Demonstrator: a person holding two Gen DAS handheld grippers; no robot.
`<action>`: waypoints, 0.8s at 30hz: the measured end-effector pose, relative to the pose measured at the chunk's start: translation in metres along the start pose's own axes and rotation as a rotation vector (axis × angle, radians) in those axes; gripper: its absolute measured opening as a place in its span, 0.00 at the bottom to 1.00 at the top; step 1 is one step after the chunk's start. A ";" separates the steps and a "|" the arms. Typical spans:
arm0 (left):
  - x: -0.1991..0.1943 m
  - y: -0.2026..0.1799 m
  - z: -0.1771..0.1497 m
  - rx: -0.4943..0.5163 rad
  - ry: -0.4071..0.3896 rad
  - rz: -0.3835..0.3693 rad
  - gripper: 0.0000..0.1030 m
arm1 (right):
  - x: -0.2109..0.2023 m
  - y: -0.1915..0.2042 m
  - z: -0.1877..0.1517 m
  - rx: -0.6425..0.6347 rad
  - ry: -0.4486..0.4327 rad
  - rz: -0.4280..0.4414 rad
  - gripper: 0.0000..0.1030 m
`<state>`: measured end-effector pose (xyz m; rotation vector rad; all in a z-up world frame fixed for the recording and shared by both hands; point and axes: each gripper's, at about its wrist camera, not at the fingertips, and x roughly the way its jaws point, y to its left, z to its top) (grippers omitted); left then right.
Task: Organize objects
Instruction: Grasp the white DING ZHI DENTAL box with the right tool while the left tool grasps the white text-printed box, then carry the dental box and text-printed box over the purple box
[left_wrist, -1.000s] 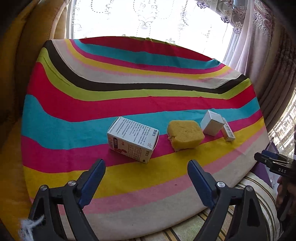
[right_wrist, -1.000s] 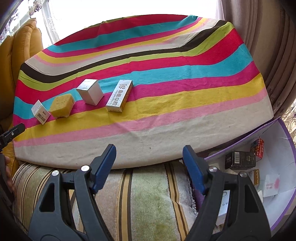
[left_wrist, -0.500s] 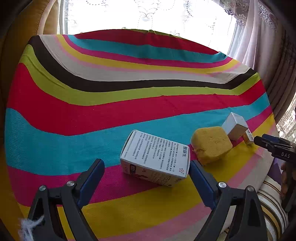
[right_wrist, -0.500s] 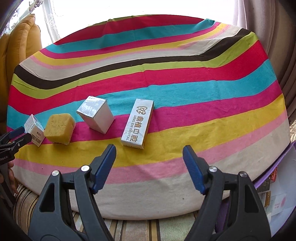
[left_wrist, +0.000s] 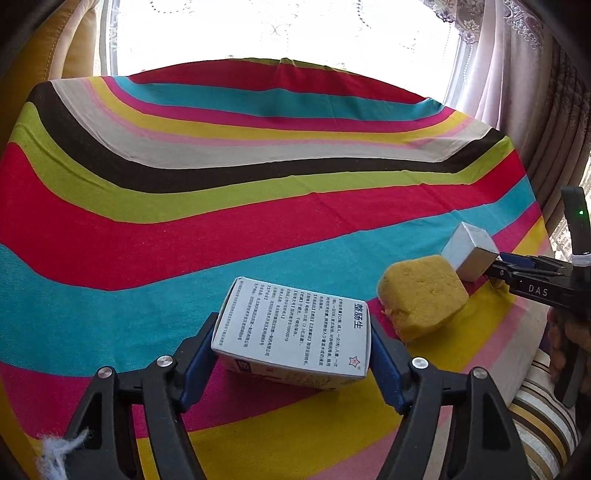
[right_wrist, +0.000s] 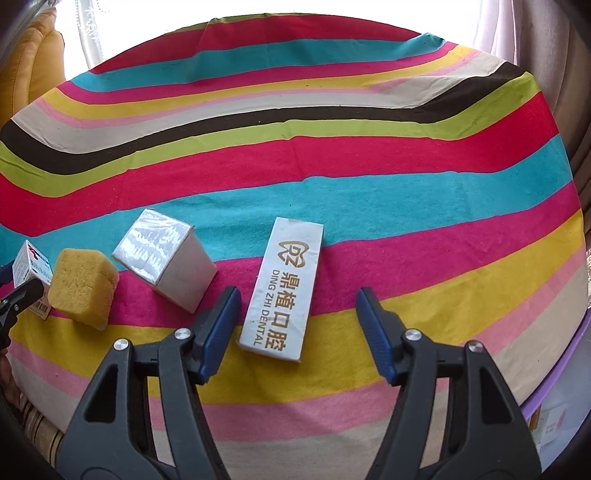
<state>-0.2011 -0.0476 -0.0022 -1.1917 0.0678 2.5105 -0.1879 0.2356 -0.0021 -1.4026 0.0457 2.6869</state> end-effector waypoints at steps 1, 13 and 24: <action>0.000 -0.001 0.000 0.003 -0.002 0.000 0.72 | 0.001 0.000 0.001 -0.004 -0.002 0.004 0.59; -0.028 -0.016 -0.006 -0.011 -0.068 0.055 0.72 | -0.006 0.002 -0.003 -0.026 -0.019 0.000 0.33; -0.062 -0.040 -0.018 -0.069 -0.138 0.034 0.72 | -0.033 -0.007 -0.018 -0.014 -0.050 0.009 0.33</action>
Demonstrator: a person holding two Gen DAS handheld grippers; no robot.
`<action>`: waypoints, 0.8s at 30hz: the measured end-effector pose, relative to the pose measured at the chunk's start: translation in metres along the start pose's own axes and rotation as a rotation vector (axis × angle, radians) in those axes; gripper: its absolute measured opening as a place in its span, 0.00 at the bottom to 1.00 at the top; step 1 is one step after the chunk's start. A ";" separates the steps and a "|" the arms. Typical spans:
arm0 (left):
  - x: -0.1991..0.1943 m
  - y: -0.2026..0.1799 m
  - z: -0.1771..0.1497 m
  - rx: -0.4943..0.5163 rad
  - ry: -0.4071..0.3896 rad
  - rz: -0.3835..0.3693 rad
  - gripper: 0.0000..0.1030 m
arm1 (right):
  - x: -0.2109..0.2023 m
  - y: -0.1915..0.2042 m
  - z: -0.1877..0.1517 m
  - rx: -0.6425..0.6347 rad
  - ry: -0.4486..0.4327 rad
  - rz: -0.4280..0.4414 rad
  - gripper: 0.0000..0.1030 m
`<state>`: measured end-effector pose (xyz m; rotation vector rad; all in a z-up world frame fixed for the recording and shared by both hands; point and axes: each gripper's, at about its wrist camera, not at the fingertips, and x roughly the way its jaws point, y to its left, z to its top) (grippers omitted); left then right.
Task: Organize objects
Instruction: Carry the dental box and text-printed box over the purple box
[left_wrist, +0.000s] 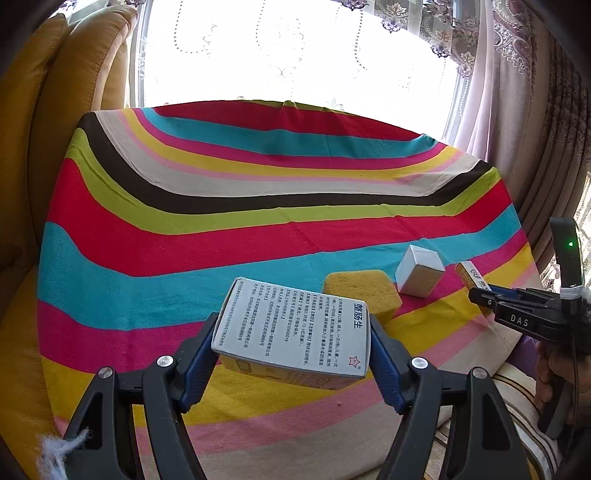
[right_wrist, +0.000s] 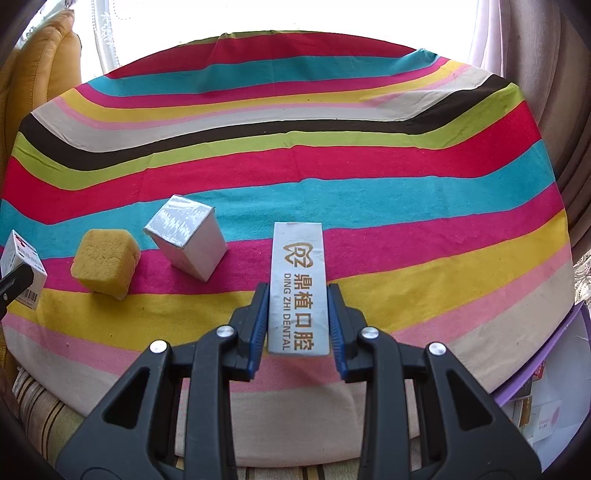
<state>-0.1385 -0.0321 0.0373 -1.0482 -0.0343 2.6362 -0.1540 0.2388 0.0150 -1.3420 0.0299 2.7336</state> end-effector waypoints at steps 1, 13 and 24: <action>-0.002 -0.004 -0.001 -0.001 -0.003 -0.007 0.72 | -0.003 -0.002 -0.002 0.001 -0.002 0.001 0.33; -0.014 -0.067 -0.015 0.049 0.006 -0.115 0.72 | -0.042 -0.028 -0.029 0.029 -0.011 -0.002 0.33; -0.017 -0.124 -0.022 0.126 0.029 -0.202 0.72 | -0.073 -0.066 -0.056 0.060 -0.013 -0.034 0.33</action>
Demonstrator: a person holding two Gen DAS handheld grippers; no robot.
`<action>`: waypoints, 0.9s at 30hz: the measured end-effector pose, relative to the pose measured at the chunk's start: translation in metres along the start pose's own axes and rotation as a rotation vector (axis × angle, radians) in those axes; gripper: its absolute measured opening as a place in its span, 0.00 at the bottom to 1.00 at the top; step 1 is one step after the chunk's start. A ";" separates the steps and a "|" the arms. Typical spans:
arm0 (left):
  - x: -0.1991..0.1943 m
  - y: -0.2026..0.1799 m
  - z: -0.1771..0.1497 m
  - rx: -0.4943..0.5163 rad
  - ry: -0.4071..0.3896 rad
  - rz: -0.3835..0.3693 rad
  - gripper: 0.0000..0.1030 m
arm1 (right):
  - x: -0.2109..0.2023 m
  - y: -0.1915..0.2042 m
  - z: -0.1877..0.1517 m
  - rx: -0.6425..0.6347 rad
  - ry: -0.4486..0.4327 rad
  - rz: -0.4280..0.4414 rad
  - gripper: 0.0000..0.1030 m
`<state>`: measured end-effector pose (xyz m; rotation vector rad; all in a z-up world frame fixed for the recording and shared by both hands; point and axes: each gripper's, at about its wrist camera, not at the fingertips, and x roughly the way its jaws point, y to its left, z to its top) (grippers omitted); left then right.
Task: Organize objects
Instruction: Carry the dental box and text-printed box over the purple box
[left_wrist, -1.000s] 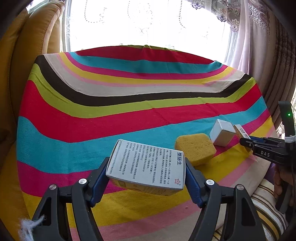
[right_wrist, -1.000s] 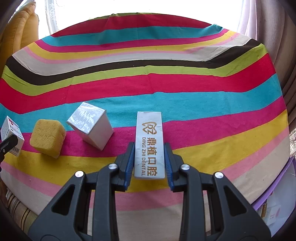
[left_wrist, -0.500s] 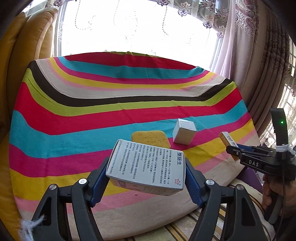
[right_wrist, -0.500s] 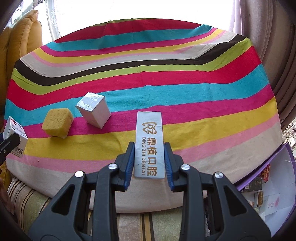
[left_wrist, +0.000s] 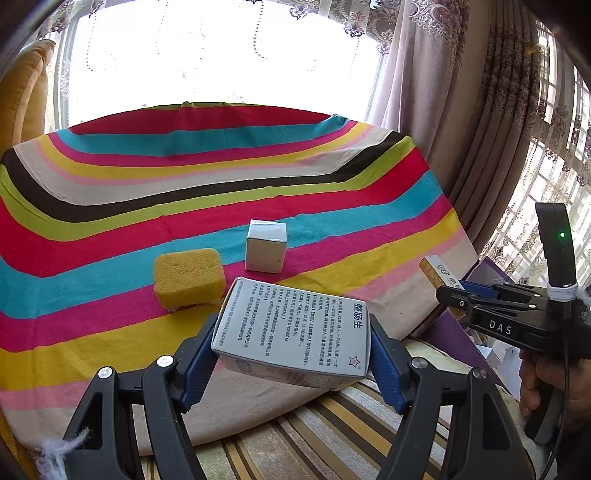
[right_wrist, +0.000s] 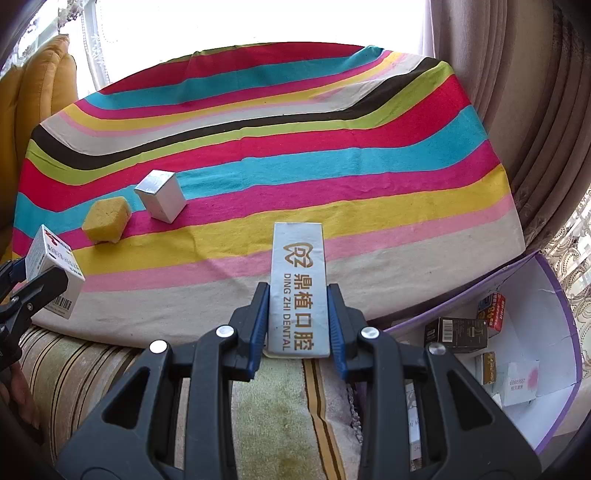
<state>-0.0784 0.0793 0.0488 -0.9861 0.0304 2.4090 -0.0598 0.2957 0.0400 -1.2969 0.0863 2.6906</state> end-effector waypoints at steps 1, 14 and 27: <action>0.001 -0.005 0.000 0.007 0.003 -0.007 0.72 | -0.002 -0.005 -0.002 0.003 0.001 -0.003 0.33; 0.017 -0.070 0.002 0.119 0.042 -0.097 0.72 | -0.025 -0.077 -0.040 0.070 0.036 -0.075 0.33; 0.035 -0.147 0.005 0.290 0.094 -0.180 0.72 | -0.039 -0.148 -0.074 0.170 0.069 -0.152 0.33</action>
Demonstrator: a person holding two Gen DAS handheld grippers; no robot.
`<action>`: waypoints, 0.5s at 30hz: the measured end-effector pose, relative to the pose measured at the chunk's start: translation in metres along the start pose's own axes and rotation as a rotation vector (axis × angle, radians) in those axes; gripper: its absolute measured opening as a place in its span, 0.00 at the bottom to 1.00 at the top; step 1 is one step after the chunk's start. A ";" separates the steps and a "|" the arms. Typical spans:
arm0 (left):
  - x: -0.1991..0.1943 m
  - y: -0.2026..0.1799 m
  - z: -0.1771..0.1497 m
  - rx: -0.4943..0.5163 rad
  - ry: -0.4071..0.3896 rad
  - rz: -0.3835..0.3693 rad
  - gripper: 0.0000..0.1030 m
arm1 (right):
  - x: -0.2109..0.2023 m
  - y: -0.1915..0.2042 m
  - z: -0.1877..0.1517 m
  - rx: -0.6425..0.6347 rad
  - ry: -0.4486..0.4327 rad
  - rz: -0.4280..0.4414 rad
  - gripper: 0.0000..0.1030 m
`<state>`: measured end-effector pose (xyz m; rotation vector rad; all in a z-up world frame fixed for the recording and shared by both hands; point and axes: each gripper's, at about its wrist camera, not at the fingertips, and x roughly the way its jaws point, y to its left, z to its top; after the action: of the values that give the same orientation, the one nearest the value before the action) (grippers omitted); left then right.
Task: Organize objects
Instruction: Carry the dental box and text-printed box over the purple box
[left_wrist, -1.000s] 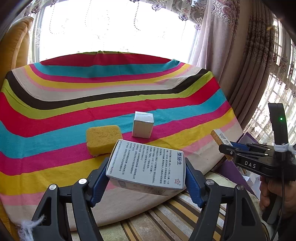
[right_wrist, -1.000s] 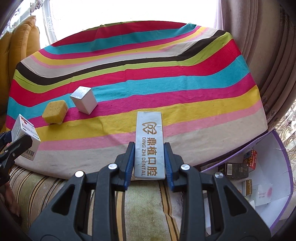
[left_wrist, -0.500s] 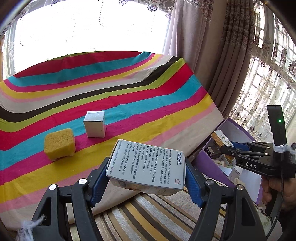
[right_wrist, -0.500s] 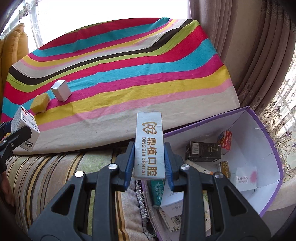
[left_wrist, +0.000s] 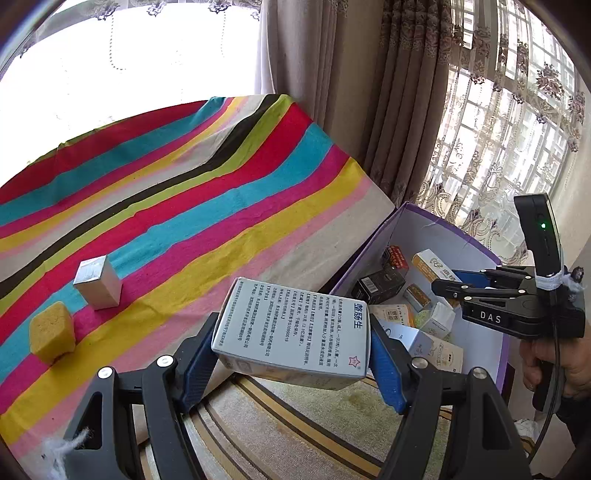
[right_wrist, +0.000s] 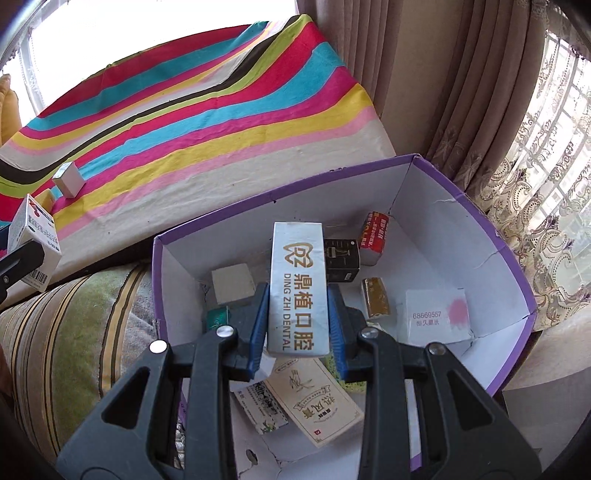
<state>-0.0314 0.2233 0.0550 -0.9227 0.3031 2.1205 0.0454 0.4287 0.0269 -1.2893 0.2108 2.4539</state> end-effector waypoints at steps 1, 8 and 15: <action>0.002 -0.005 0.002 0.011 0.005 -0.008 0.72 | 0.000 -0.004 -0.001 0.006 0.001 -0.004 0.33; 0.018 -0.038 0.014 0.094 0.029 -0.047 0.72 | -0.002 -0.026 -0.001 0.038 -0.006 -0.030 0.33; 0.034 -0.061 0.025 0.140 0.044 -0.082 0.72 | -0.003 -0.052 0.000 0.085 -0.012 -0.061 0.33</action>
<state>-0.0132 0.2953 0.0539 -0.8859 0.4233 1.9794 0.0670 0.4754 0.0311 -1.2263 0.2660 2.3746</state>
